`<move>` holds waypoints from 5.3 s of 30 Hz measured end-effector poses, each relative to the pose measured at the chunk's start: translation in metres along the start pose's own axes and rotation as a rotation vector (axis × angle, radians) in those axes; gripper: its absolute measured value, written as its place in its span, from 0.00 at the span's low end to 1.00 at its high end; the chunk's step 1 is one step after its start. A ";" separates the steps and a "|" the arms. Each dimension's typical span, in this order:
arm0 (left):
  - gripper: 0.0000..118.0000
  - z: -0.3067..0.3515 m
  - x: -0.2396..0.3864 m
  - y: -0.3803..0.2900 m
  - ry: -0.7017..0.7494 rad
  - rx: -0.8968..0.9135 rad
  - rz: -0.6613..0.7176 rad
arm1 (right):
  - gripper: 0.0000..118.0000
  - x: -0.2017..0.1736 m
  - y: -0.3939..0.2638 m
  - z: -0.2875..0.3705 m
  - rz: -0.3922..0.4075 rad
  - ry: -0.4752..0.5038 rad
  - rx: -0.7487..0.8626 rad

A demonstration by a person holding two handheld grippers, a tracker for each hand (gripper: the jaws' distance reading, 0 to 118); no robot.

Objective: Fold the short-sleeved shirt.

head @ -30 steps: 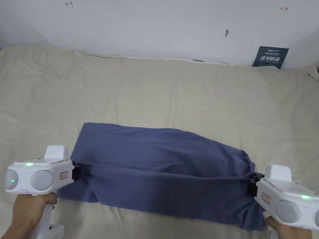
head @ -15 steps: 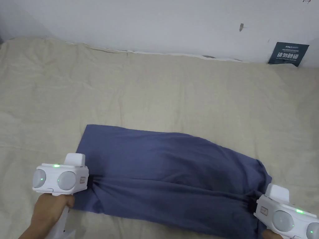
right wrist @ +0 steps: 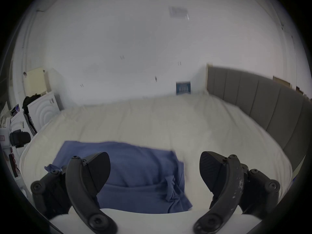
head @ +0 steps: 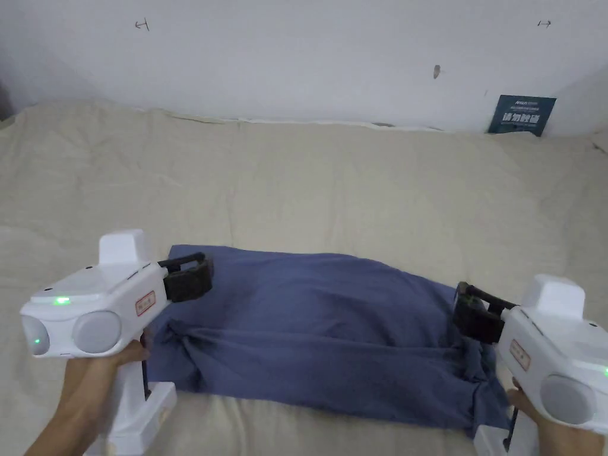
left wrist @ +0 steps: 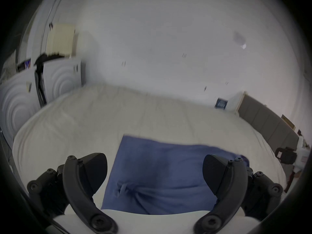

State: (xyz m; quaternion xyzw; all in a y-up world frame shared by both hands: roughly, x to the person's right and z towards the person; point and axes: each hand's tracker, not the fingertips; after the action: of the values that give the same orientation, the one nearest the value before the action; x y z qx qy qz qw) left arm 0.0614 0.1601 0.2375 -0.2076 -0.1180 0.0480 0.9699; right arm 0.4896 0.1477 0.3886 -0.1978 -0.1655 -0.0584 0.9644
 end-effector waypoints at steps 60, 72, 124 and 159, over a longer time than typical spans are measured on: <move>0.07 -0.048 -0.064 -0.094 0.100 -0.464 -0.011 | 0.92 0.040 -0.129 -0.070 -0.012 -0.143 -0.539; 0.07 -0.024 -0.074 -0.098 0.098 -0.458 0.046 | 0.09 0.042 -0.124 -0.020 -0.059 -0.080 -0.408; 0.00 0.080 0.035 -0.009 0.020 0.180 -0.126 | 0.01 -0.024 0.017 0.096 0.096 -0.049 0.232; 0.04 -0.213 -0.075 -0.068 0.117 -0.617 -0.074 | 0.03 -0.002 -0.034 -0.054 0.051 -0.093 -0.134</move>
State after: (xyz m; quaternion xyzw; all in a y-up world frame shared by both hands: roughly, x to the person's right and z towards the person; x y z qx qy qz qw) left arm 0.0448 0.0040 0.0609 -0.4900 -0.0783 -0.0375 0.8674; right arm 0.4981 0.0951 0.3536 -0.2684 -0.2009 -0.0354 0.9415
